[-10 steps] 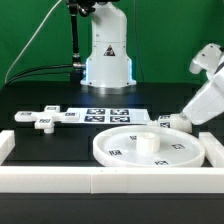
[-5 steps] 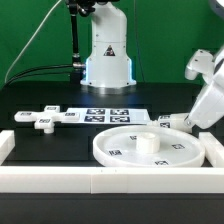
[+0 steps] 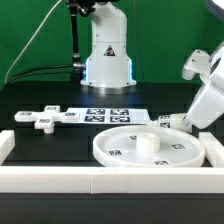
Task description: Assemble round table
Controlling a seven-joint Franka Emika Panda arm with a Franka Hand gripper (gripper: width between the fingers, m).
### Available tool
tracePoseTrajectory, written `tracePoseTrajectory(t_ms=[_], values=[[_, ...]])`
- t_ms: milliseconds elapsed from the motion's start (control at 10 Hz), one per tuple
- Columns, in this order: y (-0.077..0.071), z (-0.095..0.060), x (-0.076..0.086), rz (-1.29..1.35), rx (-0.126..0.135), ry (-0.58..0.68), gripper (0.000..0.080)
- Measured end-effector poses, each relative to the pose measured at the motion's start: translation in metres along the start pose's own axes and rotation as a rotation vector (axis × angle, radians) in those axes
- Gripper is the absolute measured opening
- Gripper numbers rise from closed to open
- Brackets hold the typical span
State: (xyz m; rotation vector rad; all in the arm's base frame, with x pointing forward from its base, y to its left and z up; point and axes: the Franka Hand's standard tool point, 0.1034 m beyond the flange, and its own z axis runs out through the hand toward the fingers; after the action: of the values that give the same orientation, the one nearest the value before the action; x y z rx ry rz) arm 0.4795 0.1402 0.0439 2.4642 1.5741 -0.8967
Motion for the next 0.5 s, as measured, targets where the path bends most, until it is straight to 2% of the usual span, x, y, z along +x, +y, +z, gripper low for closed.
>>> tracePoseTrajectory(t_ms=[200,300,500], values=[[0.01,-0.007,-0.012,0.029,-0.021,0.027,0.0649],[0.012,-0.013,-0.017,0.016,-0.003,-0.005,0.0649],[0.012,-0.012,-0.016,0.017,0.003,-0.016,0.0649]])
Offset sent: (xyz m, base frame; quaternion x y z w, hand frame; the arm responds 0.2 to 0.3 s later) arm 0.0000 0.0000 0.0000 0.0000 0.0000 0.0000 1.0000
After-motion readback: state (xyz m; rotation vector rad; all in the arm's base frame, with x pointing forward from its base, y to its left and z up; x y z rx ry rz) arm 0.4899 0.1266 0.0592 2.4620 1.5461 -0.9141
